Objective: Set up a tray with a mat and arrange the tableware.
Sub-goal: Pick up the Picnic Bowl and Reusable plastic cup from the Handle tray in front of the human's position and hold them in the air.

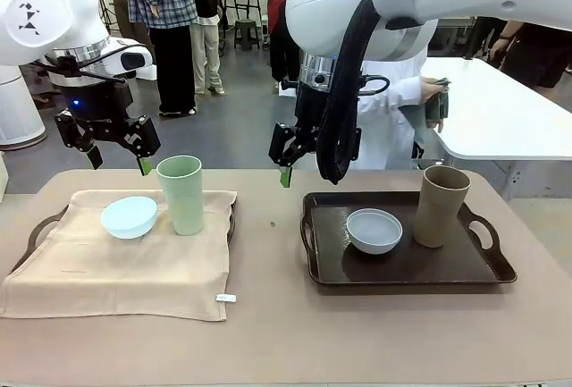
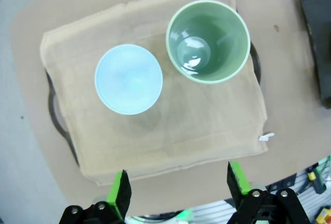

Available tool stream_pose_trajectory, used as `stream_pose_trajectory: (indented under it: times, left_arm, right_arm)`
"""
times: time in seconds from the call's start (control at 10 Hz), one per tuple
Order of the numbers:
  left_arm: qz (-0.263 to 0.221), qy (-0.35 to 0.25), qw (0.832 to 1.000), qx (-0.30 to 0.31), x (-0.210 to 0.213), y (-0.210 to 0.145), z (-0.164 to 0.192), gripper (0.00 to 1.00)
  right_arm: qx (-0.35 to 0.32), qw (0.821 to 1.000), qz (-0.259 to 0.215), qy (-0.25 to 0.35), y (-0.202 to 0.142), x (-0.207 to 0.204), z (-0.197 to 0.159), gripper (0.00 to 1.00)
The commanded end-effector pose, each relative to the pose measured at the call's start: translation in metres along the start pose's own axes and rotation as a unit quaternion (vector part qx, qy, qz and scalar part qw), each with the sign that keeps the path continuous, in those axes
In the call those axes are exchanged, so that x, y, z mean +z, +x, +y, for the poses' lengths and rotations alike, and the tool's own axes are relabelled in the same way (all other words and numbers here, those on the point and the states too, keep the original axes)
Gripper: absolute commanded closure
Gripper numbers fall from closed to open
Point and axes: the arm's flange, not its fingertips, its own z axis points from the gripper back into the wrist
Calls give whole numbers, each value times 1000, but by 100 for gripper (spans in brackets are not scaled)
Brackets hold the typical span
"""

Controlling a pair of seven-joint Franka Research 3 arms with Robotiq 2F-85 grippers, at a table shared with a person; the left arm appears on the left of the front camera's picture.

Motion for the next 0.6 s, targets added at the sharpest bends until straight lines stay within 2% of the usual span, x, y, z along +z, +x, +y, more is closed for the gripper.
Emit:
stream_pose_trajectory:
  times: [0.0, 0.2, 0.5]
  left_arm:
    - [0, 0, 1000, 0, 0, 0, 0, 3]
    - [11, -67, 998, 0, -1, -16, 6, 3]
    - [41, -159, 986, -19, 4, -33, 31, 3]
  right_arm:
    - [0, 1000, 0, 0, 0, 0, 0, 0]
    - [-25, 999, -20, -4, -34, 12, -35, 0]
    - [-78, 991, -76, 74, -108, 46, -129, 0]
